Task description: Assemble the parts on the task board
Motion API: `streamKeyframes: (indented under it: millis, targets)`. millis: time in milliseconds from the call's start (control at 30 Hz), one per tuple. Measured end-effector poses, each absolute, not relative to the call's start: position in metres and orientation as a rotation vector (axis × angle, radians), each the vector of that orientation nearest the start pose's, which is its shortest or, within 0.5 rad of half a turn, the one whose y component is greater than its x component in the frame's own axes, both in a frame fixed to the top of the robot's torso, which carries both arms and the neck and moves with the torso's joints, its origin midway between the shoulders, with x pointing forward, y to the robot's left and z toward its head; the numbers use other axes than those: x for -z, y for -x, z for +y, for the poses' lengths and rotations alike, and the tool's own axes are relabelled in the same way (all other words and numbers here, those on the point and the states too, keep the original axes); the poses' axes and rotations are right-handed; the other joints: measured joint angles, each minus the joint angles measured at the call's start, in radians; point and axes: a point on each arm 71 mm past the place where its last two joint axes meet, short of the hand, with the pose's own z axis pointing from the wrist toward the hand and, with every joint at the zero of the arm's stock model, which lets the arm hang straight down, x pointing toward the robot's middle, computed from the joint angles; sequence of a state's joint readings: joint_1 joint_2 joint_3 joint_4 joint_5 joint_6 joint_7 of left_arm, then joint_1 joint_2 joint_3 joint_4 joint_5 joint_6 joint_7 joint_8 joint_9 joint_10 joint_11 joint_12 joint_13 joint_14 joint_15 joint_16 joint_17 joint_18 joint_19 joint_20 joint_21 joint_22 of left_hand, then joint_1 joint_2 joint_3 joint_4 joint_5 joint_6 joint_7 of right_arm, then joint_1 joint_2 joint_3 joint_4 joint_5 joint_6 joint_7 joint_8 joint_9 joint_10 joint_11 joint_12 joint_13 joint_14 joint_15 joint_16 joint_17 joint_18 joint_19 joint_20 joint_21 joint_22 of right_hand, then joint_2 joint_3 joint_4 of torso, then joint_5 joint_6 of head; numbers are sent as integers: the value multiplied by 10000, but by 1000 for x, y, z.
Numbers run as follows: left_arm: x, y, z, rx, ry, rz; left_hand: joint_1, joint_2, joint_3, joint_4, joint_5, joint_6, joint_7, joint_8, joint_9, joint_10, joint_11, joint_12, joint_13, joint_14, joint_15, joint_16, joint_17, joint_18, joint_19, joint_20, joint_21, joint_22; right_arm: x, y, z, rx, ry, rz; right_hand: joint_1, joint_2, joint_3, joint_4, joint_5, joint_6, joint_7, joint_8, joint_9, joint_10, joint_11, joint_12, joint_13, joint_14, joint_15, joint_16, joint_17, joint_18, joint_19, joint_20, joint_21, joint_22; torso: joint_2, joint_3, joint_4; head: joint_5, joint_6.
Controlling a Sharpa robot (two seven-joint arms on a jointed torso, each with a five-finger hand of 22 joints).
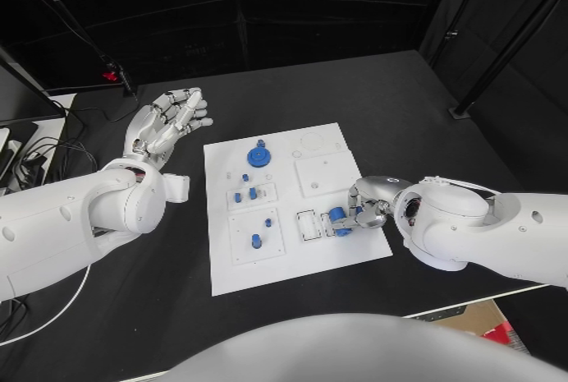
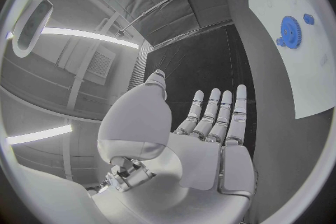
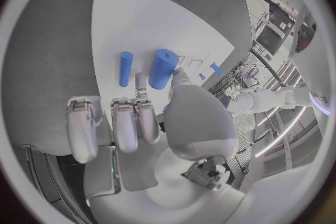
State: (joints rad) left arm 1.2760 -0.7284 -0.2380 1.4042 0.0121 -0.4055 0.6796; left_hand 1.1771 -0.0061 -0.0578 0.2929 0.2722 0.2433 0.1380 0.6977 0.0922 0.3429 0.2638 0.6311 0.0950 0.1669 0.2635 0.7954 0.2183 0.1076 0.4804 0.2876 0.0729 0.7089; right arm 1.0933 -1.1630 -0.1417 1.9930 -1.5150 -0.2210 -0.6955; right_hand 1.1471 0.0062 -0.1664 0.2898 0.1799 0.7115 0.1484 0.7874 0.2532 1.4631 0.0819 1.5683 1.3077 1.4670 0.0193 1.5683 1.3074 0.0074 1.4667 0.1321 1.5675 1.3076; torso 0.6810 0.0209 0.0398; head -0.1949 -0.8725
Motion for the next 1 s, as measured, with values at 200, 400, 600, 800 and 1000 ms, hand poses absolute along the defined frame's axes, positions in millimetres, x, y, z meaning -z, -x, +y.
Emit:
streamKeyframes:
  millis: [200,400,600,800,1000]
  targets:
    - [198,-500,196,15113,9020,12771,0,0,0,0,0,0,0,0,0,0,0,0,0,0,0,0,0,-1,0,0,0,0,239,-357,-240,-2144,-673,20634,1,0,0,0,0,0,0,-1,-1,0,0,0,0,0,0,0,0,0,0,0,0,0,0,1,0,-40,0]
    - [198,-500,196,15125,9018,12777,0,0,0,0,0,0,0,0,0,0,0,0,1,0,0,0,1,-1,0,0,0,0,241,-358,-238,-2162,-641,20670,56,53,29,29,51,4,-69,26,47,37,-36,0,0,0,1,0,-1,0,0,0,0,0,4,1,0,-53,-1]
    - [198,-500,196,15131,9018,12779,0,0,0,0,0,0,0,-1,1,0,0,0,1,0,0,0,1,-1,0,0,0,0,242,-360,-237,-2162,-632,20662,96,90,28,29,171,-27,-83,74,46,37,-36,0,0,0,1,0,-1,0,0,1,0,-1,6,3,-1,-64,-1]
    - [198,-500,196,15142,9018,12785,0,-1,0,0,0,0,0,-1,1,0,0,0,1,0,0,0,1,-1,0,0,0,1,241,-361,-235,-2205,-614,20644,205,199,28,28,325,-341,20,-181,48,37,-36,0,-1,0,1,0,-1,1,0,1,0,-1,6,6,-1,-69,-1]
    - [198,-500,196,15142,9018,12785,0,0,0,0,0,0,0,-1,1,0,0,0,1,0,0,0,2,0,0,0,0,1,242,-362,-234,-2252,-630,20657,383,376,-17,-16,499,-550,115,-182,226,19,59,0,-1,-1,1,0,-1,0,0,1,0,-1,6,7,-1,-63,-1]
